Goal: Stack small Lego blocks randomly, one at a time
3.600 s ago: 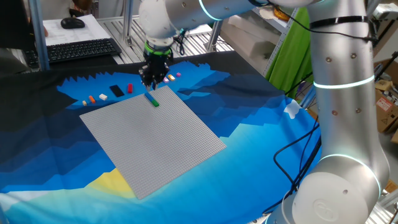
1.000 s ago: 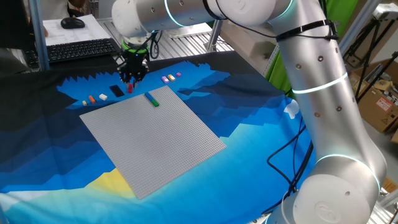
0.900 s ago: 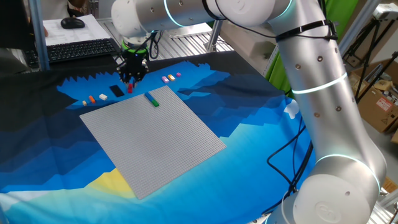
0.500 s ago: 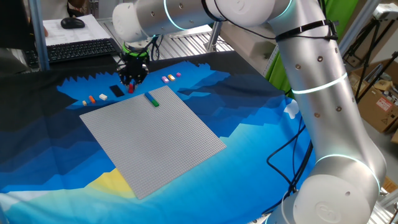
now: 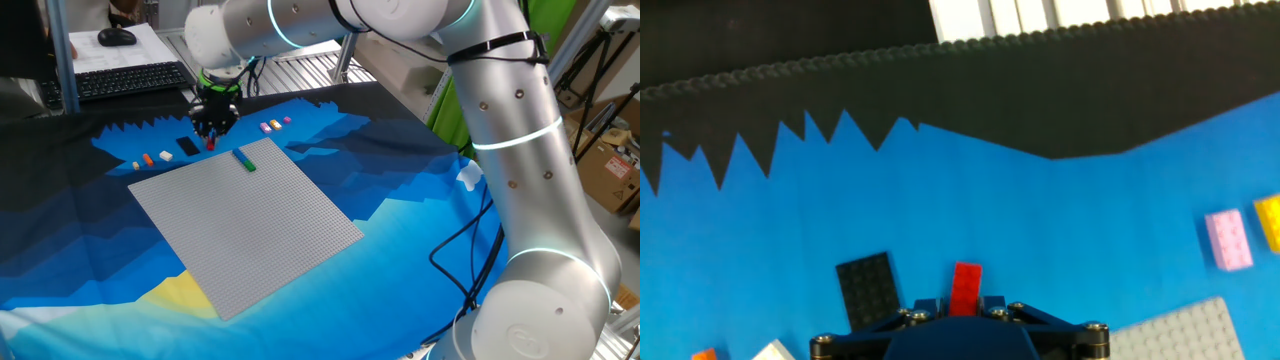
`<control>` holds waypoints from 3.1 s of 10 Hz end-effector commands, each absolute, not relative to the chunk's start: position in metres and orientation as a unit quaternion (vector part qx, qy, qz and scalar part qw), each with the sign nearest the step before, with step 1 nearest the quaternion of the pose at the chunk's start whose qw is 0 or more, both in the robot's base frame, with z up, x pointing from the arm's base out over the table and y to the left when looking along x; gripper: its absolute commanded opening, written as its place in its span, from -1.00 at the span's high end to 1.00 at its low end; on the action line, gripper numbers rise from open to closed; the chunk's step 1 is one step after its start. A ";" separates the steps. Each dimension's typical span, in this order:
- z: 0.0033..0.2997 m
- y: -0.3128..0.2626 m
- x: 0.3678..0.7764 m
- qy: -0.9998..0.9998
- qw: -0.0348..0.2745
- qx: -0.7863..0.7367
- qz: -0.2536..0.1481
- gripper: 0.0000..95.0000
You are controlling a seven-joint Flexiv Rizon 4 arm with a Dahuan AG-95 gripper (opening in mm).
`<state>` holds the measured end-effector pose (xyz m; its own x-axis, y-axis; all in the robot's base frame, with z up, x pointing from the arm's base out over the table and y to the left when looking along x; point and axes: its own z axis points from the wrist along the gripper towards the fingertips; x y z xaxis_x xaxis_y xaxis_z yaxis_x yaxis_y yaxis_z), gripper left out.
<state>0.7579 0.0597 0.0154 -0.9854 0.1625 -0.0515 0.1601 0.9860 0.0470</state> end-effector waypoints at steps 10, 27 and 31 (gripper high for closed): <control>0.035 0.013 0.688 1.000 -0.008 -0.006 0.003 1.00; 0.017 -0.002 0.680 0.999 -0.005 -0.032 0.005 1.00; 0.017 -0.002 0.680 0.999 -0.005 -0.032 0.005 1.00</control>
<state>0.6797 -0.0021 0.0176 -0.9979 -0.0647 0.0086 -0.0646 0.9979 0.0110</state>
